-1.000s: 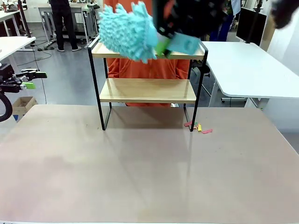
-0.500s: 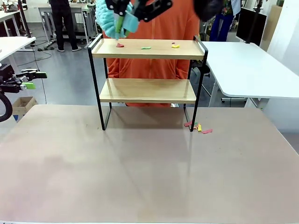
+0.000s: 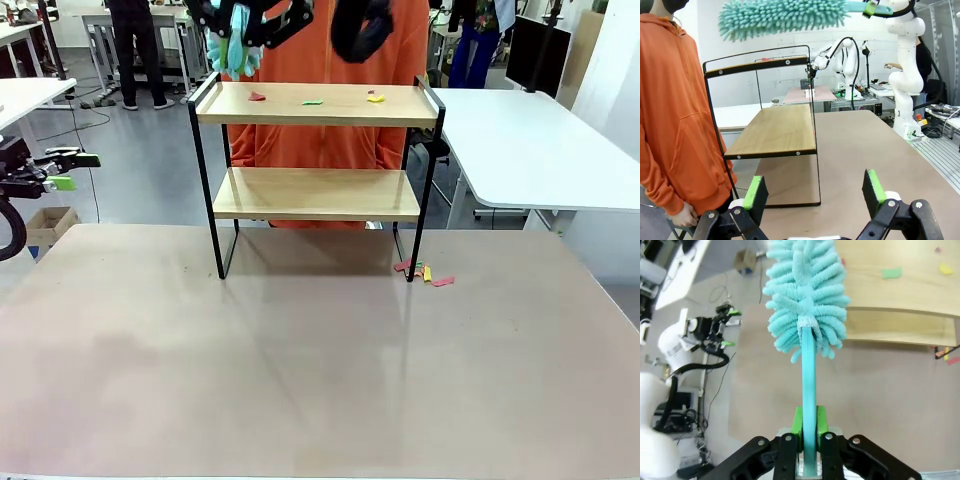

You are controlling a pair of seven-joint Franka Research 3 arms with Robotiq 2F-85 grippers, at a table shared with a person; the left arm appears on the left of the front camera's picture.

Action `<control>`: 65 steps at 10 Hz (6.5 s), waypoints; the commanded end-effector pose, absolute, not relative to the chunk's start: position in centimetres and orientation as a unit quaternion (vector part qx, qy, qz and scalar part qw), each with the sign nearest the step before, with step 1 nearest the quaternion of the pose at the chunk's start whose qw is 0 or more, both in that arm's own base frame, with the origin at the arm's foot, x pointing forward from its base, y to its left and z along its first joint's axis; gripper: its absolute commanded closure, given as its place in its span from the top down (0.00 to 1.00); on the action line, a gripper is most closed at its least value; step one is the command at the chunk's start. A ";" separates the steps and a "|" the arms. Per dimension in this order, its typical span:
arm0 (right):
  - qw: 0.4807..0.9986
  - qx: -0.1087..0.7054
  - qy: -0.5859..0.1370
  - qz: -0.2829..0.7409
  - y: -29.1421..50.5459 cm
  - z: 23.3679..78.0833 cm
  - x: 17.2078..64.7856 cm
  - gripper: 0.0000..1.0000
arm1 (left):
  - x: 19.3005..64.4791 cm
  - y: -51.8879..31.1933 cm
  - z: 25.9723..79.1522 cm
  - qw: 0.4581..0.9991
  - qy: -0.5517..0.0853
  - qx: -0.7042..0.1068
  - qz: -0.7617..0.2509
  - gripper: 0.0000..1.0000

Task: Clean the shelf.
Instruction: Clean the specific section of the Shelf indicated by the human with the Duster.

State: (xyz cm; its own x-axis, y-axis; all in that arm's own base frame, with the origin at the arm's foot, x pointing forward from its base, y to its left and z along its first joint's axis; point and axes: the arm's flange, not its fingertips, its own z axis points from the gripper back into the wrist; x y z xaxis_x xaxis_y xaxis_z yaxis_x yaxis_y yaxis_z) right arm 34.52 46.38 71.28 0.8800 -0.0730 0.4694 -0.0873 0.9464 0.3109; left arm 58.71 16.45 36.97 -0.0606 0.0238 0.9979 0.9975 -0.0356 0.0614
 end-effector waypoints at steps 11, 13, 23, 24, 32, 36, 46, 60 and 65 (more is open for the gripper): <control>0.973 0.125 -0.195 -0.015 51.9 66.6 38.5 0.13 | 58.6 16.4 37.3 0.467 -0.513 -0.497 -0.522 1.00; 0.968 0.116 -0.219 -0.027 52.4 65.8 39.1 0.13 | 58.6 16.4 37.3 0.467 -0.513 -0.497 -0.522 1.00; 0.974 0.110 -0.179 -0.086 38.6 65.7 40.2 0.13 | 58.6 16.4 37.3 0.467 -0.513 -0.497 -0.522 1.00; 0.976 0.101 -0.171 -0.094 36.3 65.5 40.9 0.13 | 58.6 16.4 37.3 0.467 -0.513 -0.497 -0.522 1.00; 0.976 0.070 -0.150 -0.139 22.9 66.3 40.6 0.13 | 58.6 16.4 37.3 0.467 -0.513 -0.497 -0.522 1.00; 0.973 0.063 -0.174 -0.135 23.4 68.1 40.2 0.13 | 58.6 16.4 37.3 0.467 -0.513 -0.497 -0.522 1.00; 0.954 0.080 -0.280 -0.071 20.6 72.9 35.6 0.13 | 58.6 16.4 37.3 0.467 -0.513 -0.497 -0.522 1.00; 0.902 0.134 0.023 0.410 25.5 61.9 25.7 0.13 | 58.6 16.4 37.3 0.467 -0.513 -0.497 -0.522 1.00; 0.880 0.131 0.063 0.451 17.6 55.1 26.3 0.13 | 58.6 16.4 37.3 0.467 -0.513 -0.497 -0.522 1.00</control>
